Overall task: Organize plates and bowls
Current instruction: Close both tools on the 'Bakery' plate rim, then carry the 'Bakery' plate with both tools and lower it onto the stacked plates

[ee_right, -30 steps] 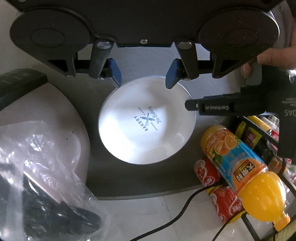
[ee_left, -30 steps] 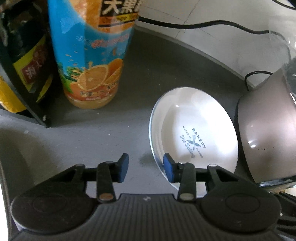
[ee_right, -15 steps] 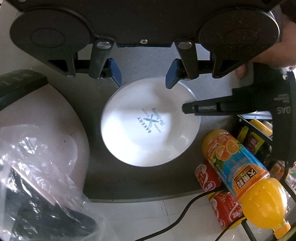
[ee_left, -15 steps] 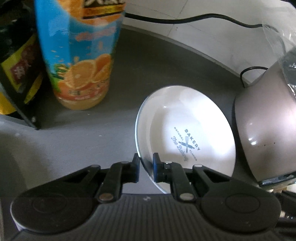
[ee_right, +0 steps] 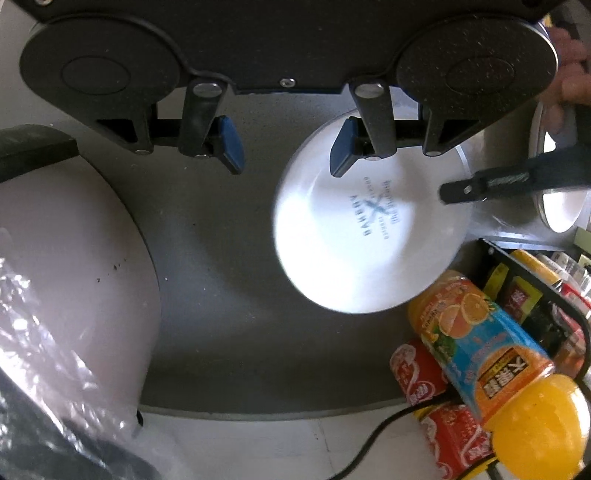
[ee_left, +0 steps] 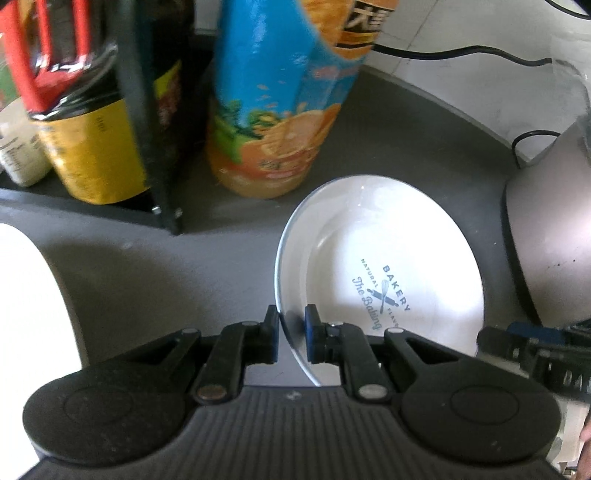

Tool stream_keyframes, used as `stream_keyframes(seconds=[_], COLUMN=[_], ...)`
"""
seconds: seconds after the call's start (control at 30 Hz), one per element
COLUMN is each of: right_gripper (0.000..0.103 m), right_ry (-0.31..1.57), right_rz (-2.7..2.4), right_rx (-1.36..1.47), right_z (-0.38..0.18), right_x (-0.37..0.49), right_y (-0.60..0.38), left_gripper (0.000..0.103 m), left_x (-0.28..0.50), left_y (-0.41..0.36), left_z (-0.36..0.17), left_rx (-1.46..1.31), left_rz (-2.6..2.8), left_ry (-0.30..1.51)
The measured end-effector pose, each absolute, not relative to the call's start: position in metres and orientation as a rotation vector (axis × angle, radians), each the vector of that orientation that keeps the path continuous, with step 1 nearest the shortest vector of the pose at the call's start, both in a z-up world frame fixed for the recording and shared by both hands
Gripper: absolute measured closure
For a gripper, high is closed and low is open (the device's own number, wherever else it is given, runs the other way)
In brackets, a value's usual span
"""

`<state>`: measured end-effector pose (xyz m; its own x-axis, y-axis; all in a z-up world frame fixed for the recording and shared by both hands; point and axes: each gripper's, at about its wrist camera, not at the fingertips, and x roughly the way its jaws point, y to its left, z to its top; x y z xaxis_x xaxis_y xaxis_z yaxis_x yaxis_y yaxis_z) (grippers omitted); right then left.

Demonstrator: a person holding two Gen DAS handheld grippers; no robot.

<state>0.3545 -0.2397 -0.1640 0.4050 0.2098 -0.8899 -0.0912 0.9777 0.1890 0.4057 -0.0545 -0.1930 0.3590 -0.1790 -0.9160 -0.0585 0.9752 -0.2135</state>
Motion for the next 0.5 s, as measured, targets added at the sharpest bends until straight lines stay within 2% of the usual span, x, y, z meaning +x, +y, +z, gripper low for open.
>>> stream_keyframes(seconds=[0.27,0.33,0.5], right_gripper=[0.053,0.057,0.058], right_ry=[1.165,1.177,1.197], right_rz=[0.215,0.225,0.242], right_rx=[0.121,0.112,0.096], right_z=[-0.171,-0.174,-0.180], right_x=[0.365,0.369,0.376], right_y=[-0.237,-0.232,-0.221], left_gripper=[0.090,0.090,0.090], left_x=[0.405,0.406,0.408], left_y=[-0.037,-0.036,-0.037], left_z=[-0.193,-0.193,-0.189], left_rx=[-0.243,-0.247,-0.195], left_rz=[-0.042,-0.034,-0.010], left_ry=[1.230,1.235,1.214])
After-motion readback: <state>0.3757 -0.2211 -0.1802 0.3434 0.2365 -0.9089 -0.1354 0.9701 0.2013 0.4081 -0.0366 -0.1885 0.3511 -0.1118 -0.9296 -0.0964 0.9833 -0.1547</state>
